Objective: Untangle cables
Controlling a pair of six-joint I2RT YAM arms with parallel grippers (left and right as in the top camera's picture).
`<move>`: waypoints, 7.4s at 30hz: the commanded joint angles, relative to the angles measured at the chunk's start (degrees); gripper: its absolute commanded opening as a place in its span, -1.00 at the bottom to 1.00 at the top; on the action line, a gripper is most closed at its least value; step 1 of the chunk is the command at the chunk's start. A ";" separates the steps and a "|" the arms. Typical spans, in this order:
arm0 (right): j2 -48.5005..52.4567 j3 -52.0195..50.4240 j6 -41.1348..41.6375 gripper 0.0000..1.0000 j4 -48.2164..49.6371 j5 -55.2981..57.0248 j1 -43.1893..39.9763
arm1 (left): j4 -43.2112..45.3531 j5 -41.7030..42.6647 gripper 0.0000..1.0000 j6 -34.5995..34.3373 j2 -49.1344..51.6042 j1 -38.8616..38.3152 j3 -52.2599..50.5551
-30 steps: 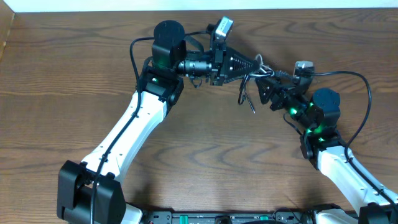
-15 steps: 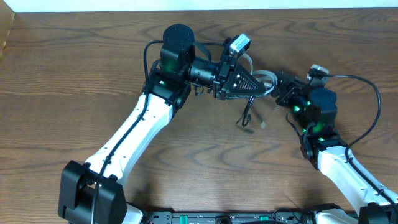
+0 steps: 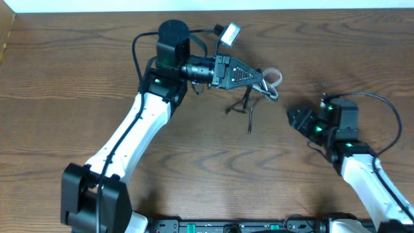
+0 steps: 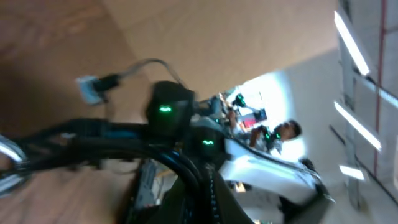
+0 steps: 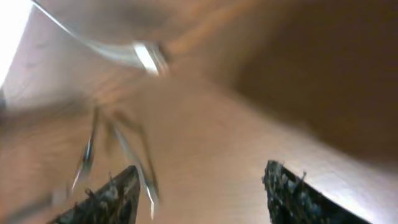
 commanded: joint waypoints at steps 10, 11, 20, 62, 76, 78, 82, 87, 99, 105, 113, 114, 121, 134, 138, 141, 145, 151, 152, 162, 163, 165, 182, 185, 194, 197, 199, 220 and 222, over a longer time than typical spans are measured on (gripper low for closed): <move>-5.90 6.62 -10.40 0.19 -17.05 -1.49 -4.57 | -29.53 -31.21 -0.85 26.38 11.34 -0.83 -0.35; -5.88 6.62 -10.43 0.20 -17.09 -1.49 -4.57 | -36.33 -42.40 -0.86 30.53 11.47 -0.83 -0.35; -5.86 6.62 -10.60 0.40 -17.03 -1.53 -4.57 | -50.40 -73.96 0.22 39.60 11.43 -0.83 -0.33; -5.75 6.58 -11.65 0.46 -18.05 -1.53 -4.57 | -34.82 -66.88 0.22 38.82 11.32 -11.08 8.24; -5.75 6.58 -11.65 0.46 -19.12 -1.51 -4.57 | -34.32 -65.44 -0.11 33.86 24.15 -15.04 8.24; -5.75 6.58 -11.63 0.45 -19.15 -1.51 -4.57 | -34.16 -67.21 -0.21 32.26 25.20 -15.61 8.24; -5.75 6.58 -11.63 0.45 -19.34 -1.53 -4.57 | -33.94 -69.64 -0.26 27.30 27.52 -15.89 8.24; -5.75 6.58 -11.63 0.45 -19.54 -1.53 -4.57 | -33.88 -69.72 -0.34 26.62 28.76 -15.98 8.24; -5.73 6.58 -12.94 0.49 -19.56 -1.03 -4.52 | -34.51 -84.87 0.02 26.86 28.83 -16.44 8.24; -5.68 6.58 -12.92 0.50 -19.54 -0.20 -4.52 | -31.26 -84.89 0.04 30.99 28.55 -16.41 8.48; -5.66 6.58 -12.92 0.51 -19.71 1.05 -4.52 | -32.00 -84.94 0.04 41.97 23.30 -15.54 11.39; -5.66 6.58 -12.92 0.51 -19.74 1.05 -4.52 | -32.02 -84.94 0.03 42.75 23.45 -15.26 11.26; -5.62 6.58 -12.92 0.52 -19.74 1.07 -4.52 | -32.20 -86.38 0.03 46.27 26.62 -13.38 10.67; -5.62 6.58 -12.92 0.52 -20.17 1.05 -4.52 | -28.59 -80.06 0.00 55.54 29.62 -13.53 10.64; -5.62 6.58 -12.92 0.52 -20.39 1.05 -4.52 | -26.82 -80.06 0.00 57.64 31.04 -13.51 10.64; -5.62 6.58 -12.92 0.52 -20.57 1.05 -4.52 | -26.40 -79.65 -0.08 57.59 31.41 -13.53 10.64; -5.62 6.58 -12.92 0.52 -20.61 1.05 -4.52 | -28.46 -79.60 -0.35 57.53 31.93 -13.53 10.34; -5.62 6.58 -12.92 0.54 -20.83 1.05 -4.52 | -31.65 -79.65 -0.84 55.98 32.70 -13.53 9.03; -5.62 6.58 -12.92 0.54 -20.85 1.03 -4.52 | -32.06 -79.67 -0.85 55.98 32.63 -13.53 9.05; -5.62 6.58 -13.03 0.55 -18.40 -3.43 -4.50 | -41.77 -70.99 -0.85 49.00 12.66 -13.46 11.26; -5.62 6.58 -13.97 0.55 -17.27 -5.44 -4.50 | -42.40 -68.11 -0.85 48.24 9.27 -13.46 11.26; -5.62 6.58 -15.54 0.55 -14.93 -9.79 -4.50 | -43.23 -64.61 -0.85 46.66 4.44 -13.40 11.26; -5.31 6.58 -11.41 0.46 2.64 -24.92 -0.52 | -45.33 -60.06 -0.85 36.94 -5.60 -10.19 11.26; -4.00 6.58 -6.54 0.44 3.91 -16.17 3.76 | -45.13 -55.82 -0.85 36.68 -5.60 -10.19 11.26; 8.44 6.58 2.36 0.29 18.97 -1.84 14.91 | -44.76 -51.19 -0.85 35.60 -6.80 -10.08 11.26; 14.05 6.58 6.49 0.04 19.08 1.09 15.47 | -43.74 -51.19 -0.85 35.60 -9.57 -9.09 11.26; 16.04 6.58 6.71 -0.01 18.14 3.74 15.19 | -43.15 -51.21 -0.85 35.60 -12.11 -7.58 11.26; 16.44 6.58 -1.86 -0.14 -2.64 13.44 8.35 | -43.76 -51.36 -0.85 35.93 -21.88 17.38 11.26; 16.44 6.58 -4.02 -0.16 -4.39 13.46 6.93 | -44.04 -51.41 -0.85 37.42 -21.88 18.29 11.26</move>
